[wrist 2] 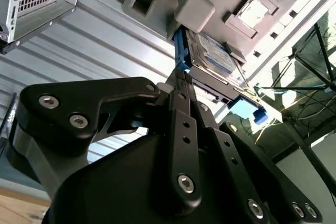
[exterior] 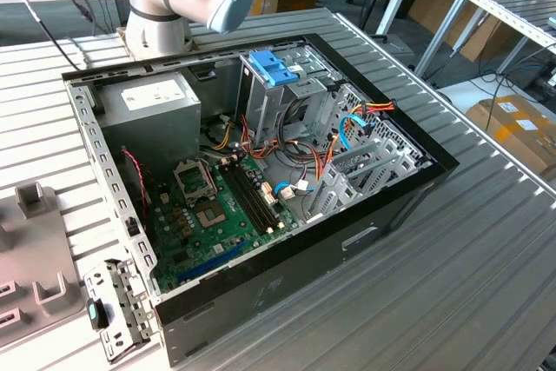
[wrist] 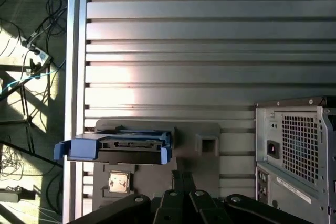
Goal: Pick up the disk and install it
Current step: 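Reach for the disk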
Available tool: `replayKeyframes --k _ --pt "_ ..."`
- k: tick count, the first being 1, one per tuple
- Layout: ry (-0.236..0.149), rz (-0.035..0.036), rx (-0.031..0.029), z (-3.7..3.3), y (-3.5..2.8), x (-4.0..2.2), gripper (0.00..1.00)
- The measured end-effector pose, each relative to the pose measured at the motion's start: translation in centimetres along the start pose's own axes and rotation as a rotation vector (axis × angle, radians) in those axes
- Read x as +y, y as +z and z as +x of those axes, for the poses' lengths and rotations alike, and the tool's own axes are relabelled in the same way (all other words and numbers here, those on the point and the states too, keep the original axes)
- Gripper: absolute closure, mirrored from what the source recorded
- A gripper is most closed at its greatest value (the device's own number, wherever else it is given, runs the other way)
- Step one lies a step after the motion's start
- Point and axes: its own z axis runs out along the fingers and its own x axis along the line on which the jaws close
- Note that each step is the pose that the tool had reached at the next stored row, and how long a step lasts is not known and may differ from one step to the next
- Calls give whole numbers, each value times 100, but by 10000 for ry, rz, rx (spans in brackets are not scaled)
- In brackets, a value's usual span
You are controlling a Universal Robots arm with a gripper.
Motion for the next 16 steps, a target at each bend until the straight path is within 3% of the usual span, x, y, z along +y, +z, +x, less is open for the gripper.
replayKeyframes --k 3,5,9,16 --pt "0 0 -1 112 21 14 89" --pt "-1 2 -1 255 45 41 89" --pt "0 9 -1 433 71 78 89" --pt "0 18 -1 618 101 100 89"
